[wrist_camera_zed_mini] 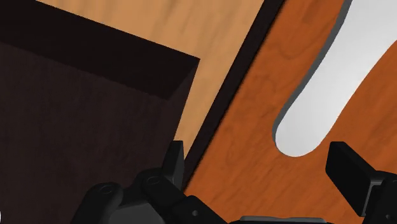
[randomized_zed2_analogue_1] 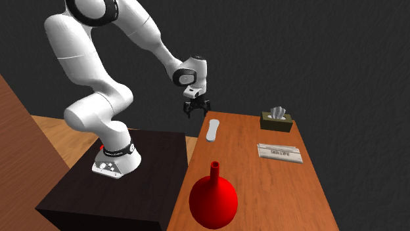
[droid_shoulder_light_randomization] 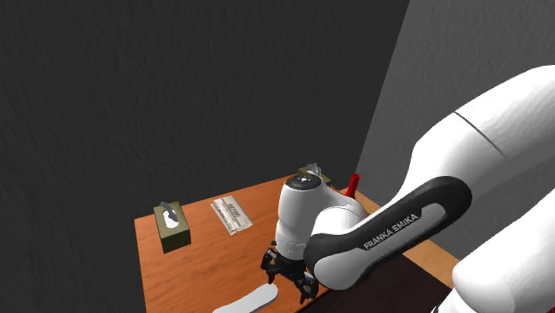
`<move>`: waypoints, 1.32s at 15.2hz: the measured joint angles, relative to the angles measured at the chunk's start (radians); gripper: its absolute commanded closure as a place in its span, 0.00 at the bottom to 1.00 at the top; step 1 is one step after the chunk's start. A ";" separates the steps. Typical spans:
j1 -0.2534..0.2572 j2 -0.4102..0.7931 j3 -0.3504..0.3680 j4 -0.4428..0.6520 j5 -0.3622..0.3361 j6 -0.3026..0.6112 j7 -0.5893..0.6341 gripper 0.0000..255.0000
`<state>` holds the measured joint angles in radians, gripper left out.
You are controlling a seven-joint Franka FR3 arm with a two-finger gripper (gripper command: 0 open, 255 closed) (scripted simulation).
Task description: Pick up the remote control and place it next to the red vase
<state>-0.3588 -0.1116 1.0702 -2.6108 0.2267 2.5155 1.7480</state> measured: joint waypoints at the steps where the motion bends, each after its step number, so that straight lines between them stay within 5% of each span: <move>1: -0.044 0.104 0.028 0.028 -0.135 0.038 0.138 0.00; 3: -0.018 0.263 -0.029 0.074 -0.420 0.076 0.405 0.00; 4: 0.054 0.351 -0.111 0.121 -0.550 0.083 0.534 0.00; 7: 0.220 0.491 -0.299 0.219 -0.738 0.106 0.761 0.00; 11: 0.357 0.614 -0.446 0.328 -0.848 0.123 0.941 0.00; 20: 0.439 0.719 -0.547 0.383 -0.941 0.173 1.020 0.00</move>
<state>0.0806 0.6072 0.5228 -2.2275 -0.7141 2.6885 2.7682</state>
